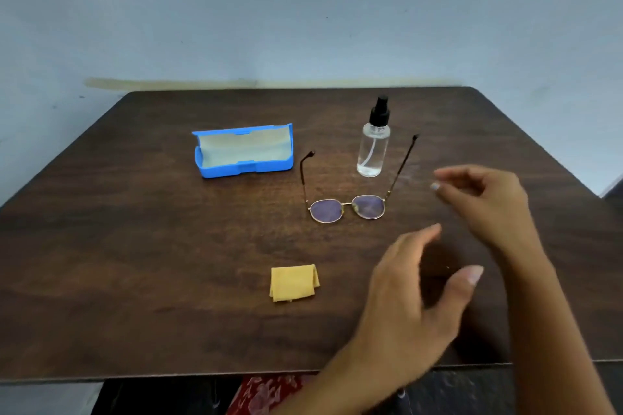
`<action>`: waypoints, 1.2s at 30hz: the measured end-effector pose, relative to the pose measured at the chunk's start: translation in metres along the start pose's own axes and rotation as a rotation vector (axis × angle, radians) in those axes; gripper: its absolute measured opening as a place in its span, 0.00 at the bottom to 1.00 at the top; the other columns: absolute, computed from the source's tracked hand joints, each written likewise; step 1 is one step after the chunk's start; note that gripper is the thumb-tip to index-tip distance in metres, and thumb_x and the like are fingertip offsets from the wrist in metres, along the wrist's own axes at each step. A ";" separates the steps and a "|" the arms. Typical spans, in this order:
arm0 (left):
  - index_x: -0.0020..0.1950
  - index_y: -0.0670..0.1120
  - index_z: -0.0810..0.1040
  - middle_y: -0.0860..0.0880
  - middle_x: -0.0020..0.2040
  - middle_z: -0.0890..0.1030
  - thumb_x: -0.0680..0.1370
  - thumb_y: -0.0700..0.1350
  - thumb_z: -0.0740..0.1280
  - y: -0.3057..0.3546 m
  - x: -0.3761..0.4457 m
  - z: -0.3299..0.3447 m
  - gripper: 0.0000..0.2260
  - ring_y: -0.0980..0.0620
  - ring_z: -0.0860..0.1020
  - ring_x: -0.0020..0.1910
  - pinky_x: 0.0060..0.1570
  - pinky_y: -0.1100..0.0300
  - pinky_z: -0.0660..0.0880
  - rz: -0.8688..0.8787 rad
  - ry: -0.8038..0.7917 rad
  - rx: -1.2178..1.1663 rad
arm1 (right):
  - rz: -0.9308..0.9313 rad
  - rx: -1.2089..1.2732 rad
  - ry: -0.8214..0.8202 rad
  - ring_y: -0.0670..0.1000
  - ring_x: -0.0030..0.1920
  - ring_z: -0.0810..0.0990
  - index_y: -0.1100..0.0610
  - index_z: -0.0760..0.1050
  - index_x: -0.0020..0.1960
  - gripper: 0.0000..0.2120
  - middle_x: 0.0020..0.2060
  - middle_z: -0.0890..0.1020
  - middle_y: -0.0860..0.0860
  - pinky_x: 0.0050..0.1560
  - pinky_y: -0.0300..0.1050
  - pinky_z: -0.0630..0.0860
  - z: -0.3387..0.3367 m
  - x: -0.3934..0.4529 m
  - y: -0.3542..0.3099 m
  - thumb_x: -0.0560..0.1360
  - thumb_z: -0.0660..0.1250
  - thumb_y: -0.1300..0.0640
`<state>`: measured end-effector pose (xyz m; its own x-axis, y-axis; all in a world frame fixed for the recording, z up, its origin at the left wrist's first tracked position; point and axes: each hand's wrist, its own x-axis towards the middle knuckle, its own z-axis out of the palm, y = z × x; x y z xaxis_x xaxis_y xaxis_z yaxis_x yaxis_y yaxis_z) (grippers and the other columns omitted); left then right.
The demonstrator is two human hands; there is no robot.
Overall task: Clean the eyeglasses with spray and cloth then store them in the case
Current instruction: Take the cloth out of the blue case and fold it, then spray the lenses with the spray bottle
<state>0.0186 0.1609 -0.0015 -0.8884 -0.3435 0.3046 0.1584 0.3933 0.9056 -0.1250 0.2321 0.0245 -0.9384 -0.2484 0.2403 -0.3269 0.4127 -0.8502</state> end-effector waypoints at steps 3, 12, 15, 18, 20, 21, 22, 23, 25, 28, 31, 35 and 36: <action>0.77 0.44 0.52 0.50 0.77 0.56 0.76 0.61 0.59 0.013 0.032 0.027 0.36 0.59 0.52 0.75 0.74 0.61 0.51 -0.196 -0.126 -0.060 | 0.018 0.016 -0.102 0.47 0.45 0.81 0.52 0.79 0.51 0.13 0.43 0.83 0.50 0.53 0.43 0.76 0.001 0.052 0.013 0.69 0.73 0.63; 0.74 0.38 0.36 0.44 0.77 0.36 0.79 0.62 0.53 0.007 0.097 0.056 0.40 0.53 0.36 0.75 0.71 0.61 0.34 -0.423 0.003 -0.127 | 0.184 0.442 -0.708 0.59 0.57 0.79 0.60 0.73 0.63 0.29 0.57 0.79 0.61 0.62 0.55 0.73 0.059 0.116 0.025 0.64 0.73 0.73; 0.75 0.37 0.37 0.43 0.77 0.37 0.79 0.60 0.53 0.004 0.100 0.055 0.39 0.52 0.37 0.76 0.72 0.60 0.36 -0.422 0.025 -0.152 | 0.206 0.488 -0.682 0.56 0.53 0.81 0.65 0.72 0.64 0.25 0.56 0.79 0.63 0.60 0.51 0.76 0.065 0.113 0.014 0.68 0.70 0.74; 0.75 0.37 0.37 0.43 0.77 0.38 0.79 0.60 0.52 0.002 0.098 0.054 0.38 0.52 0.38 0.76 0.72 0.61 0.36 -0.411 0.028 -0.152 | 0.238 0.487 -0.607 0.58 0.53 0.81 0.67 0.73 0.62 0.25 0.53 0.80 0.63 0.61 0.57 0.74 0.062 0.109 0.012 0.67 0.73 0.73; 0.75 0.38 0.38 0.43 0.77 0.39 0.79 0.59 0.52 0.002 0.096 0.054 0.37 0.53 0.38 0.76 0.71 0.62 0.36 -0.391 0.021 -0.139 | 0.241 0.419 -0.538 0.58 0.55 0.81 0.63 0.75 0.58 0.23 0.51 0.82 0.60 0.61 0.58 0.74 0.054 0.105 0.013 0.65 0.75 0.70; 0.75 0.38 0.38 0.44 0.78 0.39 0.80 0.59 0.52 0.002 0.094 0.054 0.37 0.53 0.38 0.76 0.71 0.62 0.36 -0.385 0.011 -0.132 | 0.239 0.382 -0.505 0.57 0.55 0.81 0.60 0.76 0.55 0.21 0.50 0.83 0.58 0.61 0.57 0.74 0.048 0.102 0.014 0.65 0.76 0.68; 0.75 0.38 0.38 0.44 0.78 0.39 0.80 0.60 0.52 0.002 0.092 0.055 0.37 0.54 0.38 0.76 0.71 0.62 0.36 -0.380 -0.005 -0.128 | 0.244 0.358 -0.472 0.56 0.55 0.81 0.57 0.76 0.52 0.19 0.49 0.83 0.56 0.61 0.55 0.75 0.040 0.097 0.015 0.65 0.76 0.68; 0.75 0.39 0.38 0.45 0.78 0.39 0.80 0.60 0.52 0.003 0.090 0.055 0.36 0.54 0.37 0.76 0.71 0.62 0.36 -0.372 -0.024 -0.122 | 0.249 0.352 -0.438 0.55 0.54 0.81 0.56 0.76 0.50 0.17 0.47 0.84 0.55 0.61 0.53 0.75 0.033 0.092 0.017 0.65 0.76 0.68; 0.75 0.39 0.37 0.45 0.77 0.38 0.80 0.59 0.51 0.004 0.083 0.055 0.36 0.55 0.36 0.75 0.71 0.63 0.35 -0.348 -0.059 -0.107 | 0.256 0.350 -0.359 0.54 0.51 0.82 0.57 0.76 0.49 0.17 0.46 0.83 0.54 0.58 0.50 0.77 0.018 0.079 0.018 0.65 0.75 0.68; 0.76 0.41 0.37 0.47 0.78 0.38 0.79 0.60 0.51 0.006 0.070 0.053 0.36 0.56 0.37 0.75 0.71 0.63 0.36 -0.333 -0.108 -0.124 | 0.276 0.364 -0.246 0.52 0.46 0.83 0.60 0.76 0.51 0.19 0.45 0.84 0.56 0.53 0.50 0.79 0.000 0.054 0.018 0.63 0.76 0.68; 0.76 0.42 0.39 0.49 0.78 0.40 0.79 0.60 0.50 0.011 0.055 0.046 0.35 0.59 0.38 0.75 0.70 0.65 0.37 -0.290 -0.134 -0.134 | 0.286 0.408 -0.183 0.47 0.39 0.84 0.62 0.75 0.53 0.20 0.43 0.83 0.54 0.40 0.41 0.80 -0.011 0.025 0.014 0.64 0.75 0.69; 0.77 0.48 0.43 0.53 0.78 0.47 0.74 0.67 0.48 0.012 0.027 0.029 0.38 0.62 0.45 0.75 0.74 0.62 0.44 -0.250 -0.136 -0.173 | 0.230 0.457 -0.151 0.47 0.37 0.83 0.62 0.73 0.50 0.18 0.42 0.83 0.56 0.38 0.39 0.80 -0.011 -0.012 0.007 0.64 0.74 0.71; 0.77 0.49 0.46 0.55 0.78 0.50 0.74 0.70 0.48 0.010 0.020 0.023 0.38 0.63 0.48 0.75 0.75 0.60 0.48 -0.242 -0.127 -0.189 | 0.216 0.481 -0.154 0.50 0.39 0.83 0.62 0.73 0.48 0.18 0.43 0.83 0.58 0.43 0.45 0.81 -0.009 -0.020 0.007 0.63 0.75 0.72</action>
<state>-0.0073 0.1778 0.0063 -0.9548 -0.2936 0.0455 0.0028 0.1441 0.9896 -0.1096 0.2479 0.0176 -0.9394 -0.3428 -0.0039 -0.0069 0.0303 -0.9995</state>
